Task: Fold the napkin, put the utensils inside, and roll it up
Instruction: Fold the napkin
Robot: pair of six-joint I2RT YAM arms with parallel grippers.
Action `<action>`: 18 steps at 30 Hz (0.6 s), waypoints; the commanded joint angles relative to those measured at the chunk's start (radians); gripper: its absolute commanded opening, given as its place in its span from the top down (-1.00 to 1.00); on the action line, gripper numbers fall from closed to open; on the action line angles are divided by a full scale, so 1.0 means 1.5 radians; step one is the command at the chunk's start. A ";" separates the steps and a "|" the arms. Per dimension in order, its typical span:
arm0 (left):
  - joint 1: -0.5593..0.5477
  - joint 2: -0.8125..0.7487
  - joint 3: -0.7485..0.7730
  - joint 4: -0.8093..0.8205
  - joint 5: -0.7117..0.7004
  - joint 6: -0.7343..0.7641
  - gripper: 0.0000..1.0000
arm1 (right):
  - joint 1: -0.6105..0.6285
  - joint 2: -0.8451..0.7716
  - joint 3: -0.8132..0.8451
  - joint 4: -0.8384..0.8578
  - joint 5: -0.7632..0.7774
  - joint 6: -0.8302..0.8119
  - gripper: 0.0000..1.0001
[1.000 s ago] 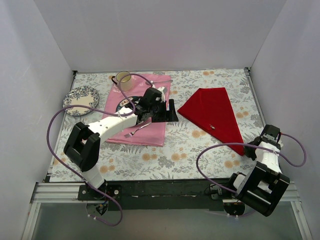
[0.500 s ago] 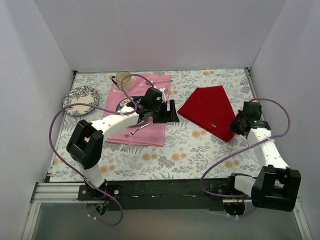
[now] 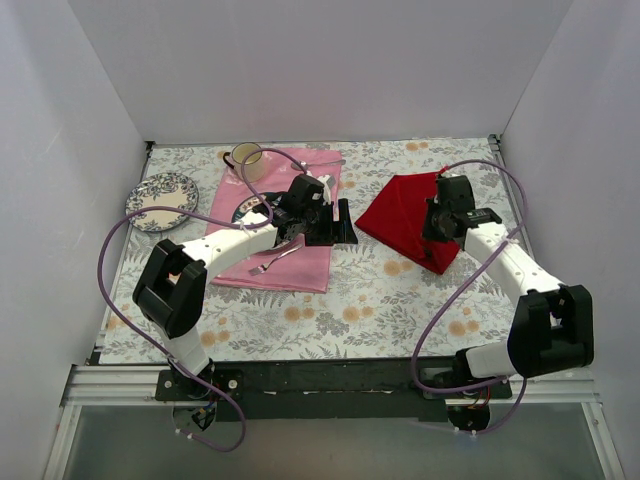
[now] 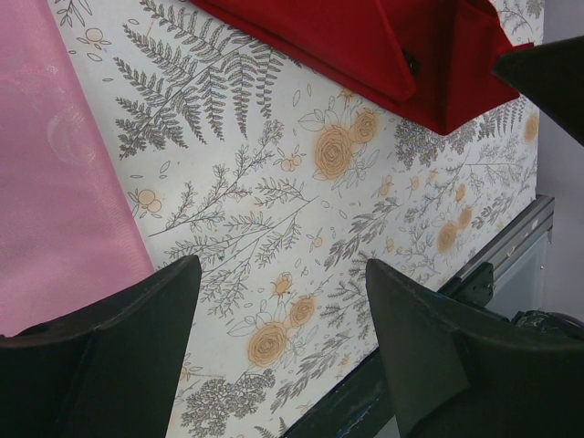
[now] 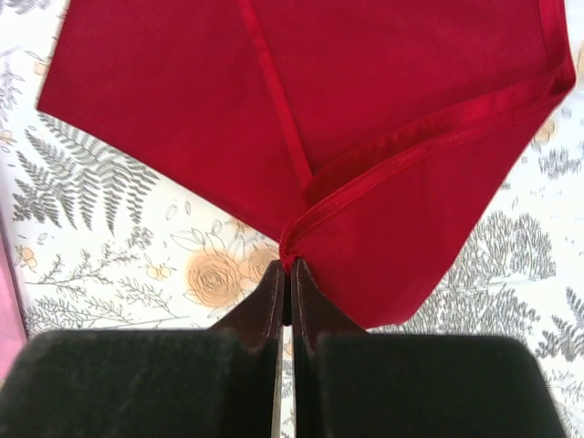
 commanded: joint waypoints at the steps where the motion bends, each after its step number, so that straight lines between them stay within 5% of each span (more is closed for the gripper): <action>1: 0.004 -0.011 0.014 -0.006 -0.015 0.001 -0.44 | 0.033 0.025 0.069 0.025 0.040 -0.047 0.97; 18: 0.004 -0.058 -0.018 0.023 -0.019 -0.015 -0.49 | 0.093 0.104 0.133 0.093 0.018 -0.049 0.97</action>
